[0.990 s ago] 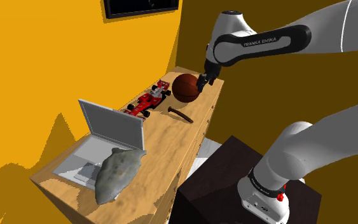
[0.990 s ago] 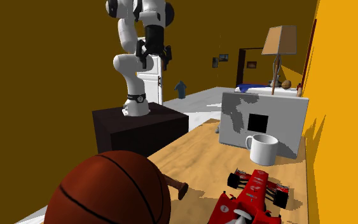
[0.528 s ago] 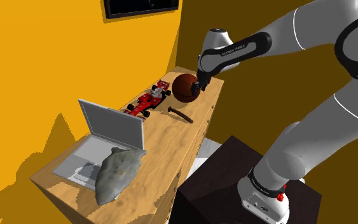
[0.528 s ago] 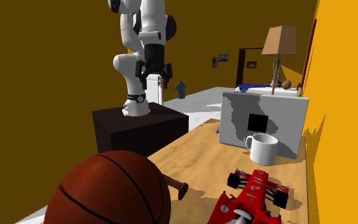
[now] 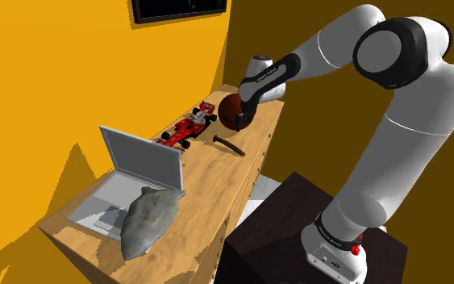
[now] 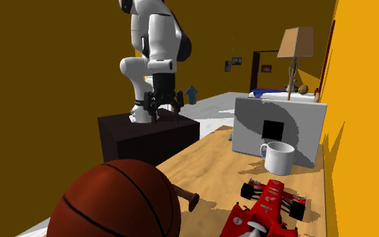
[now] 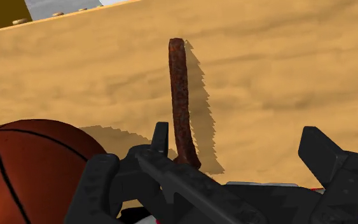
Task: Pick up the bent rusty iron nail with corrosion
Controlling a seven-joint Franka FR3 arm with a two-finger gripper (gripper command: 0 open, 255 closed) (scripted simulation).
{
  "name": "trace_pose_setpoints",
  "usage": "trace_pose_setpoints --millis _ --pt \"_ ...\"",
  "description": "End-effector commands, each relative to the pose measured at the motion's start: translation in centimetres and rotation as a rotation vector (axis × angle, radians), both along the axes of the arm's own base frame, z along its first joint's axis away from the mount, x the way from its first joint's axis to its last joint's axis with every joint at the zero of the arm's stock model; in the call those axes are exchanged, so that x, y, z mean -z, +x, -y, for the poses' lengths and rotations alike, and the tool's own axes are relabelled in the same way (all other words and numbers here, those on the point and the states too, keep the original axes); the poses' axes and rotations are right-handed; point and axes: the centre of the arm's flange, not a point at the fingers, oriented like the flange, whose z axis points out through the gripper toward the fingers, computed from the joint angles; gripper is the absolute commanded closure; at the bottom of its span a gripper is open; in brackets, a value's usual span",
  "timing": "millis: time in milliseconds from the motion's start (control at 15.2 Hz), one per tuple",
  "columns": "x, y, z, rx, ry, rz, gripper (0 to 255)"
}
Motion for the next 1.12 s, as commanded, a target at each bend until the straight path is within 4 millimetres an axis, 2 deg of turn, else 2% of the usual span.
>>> trace_pose_setpoints --millis 0,792,1056 --pt "2.4 1.4 0.7 -0.014 0.005 -0.005 0" --pt "15.6 10.1 4.3 -0.094 0.036 -0.039 0" --pt "17.2 10.1 4.3 -0.094 0.036 -0.039 0"
